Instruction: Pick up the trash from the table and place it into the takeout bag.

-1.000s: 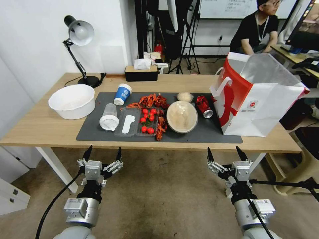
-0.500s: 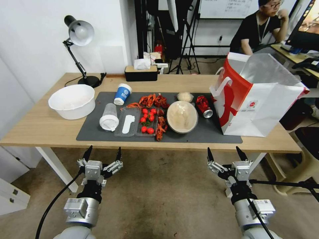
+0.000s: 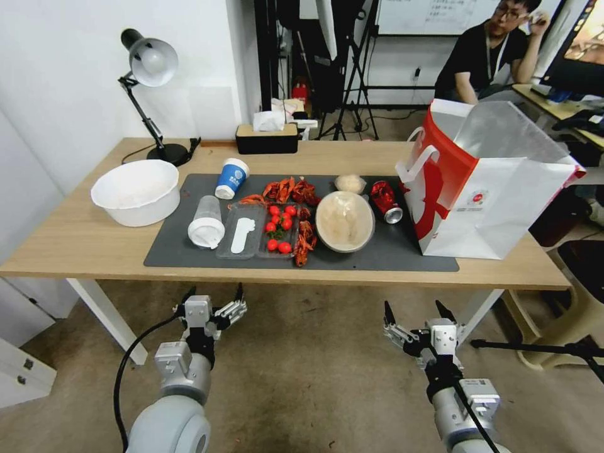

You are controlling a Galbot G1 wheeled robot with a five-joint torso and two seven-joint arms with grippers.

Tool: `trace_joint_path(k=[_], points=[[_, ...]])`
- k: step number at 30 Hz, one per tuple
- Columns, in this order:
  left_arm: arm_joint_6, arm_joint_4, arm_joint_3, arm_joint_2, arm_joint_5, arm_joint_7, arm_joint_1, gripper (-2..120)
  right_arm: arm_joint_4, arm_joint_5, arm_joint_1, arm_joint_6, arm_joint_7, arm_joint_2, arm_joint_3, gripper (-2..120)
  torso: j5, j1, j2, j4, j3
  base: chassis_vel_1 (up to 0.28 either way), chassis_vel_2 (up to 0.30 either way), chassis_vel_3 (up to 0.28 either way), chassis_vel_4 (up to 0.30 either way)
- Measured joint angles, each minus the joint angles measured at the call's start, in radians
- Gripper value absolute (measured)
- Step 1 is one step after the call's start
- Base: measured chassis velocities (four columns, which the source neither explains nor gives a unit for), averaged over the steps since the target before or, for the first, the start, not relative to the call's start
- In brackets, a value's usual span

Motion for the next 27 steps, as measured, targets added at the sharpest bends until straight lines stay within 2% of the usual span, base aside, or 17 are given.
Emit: trace_joint_path(k=[22,25,27], points=[[-0.030,-0.001,0.001,-0.001,0.008,0.007,0.006,100,0.045,0.001,-0.003,0.016,0.007,0.005,0.002,100,-0.0001,0.000,0.000,-0.0003,0.000,0.000,0.000,0.000,0.000],[-0.031,0.001,-0.001,-0.002,0.009,0.009,0.006,100,0.054,0.056,0.001,0.013,0.007,0.001,-0.003,100,-0.0002,0.000,0.000,-0.0003,0.000,0.000,0.000,0.000,0.000],[-0.031,0.002,-0.006,-0.004,0.010,0.011,0.007,100,0.078,0.257,0.018,-0.015,0.014,-0.010,-0.021,100,-0.0001,0.000,0.000,-0.0002,0.000,0.000,0.000,0.000,0.000]])
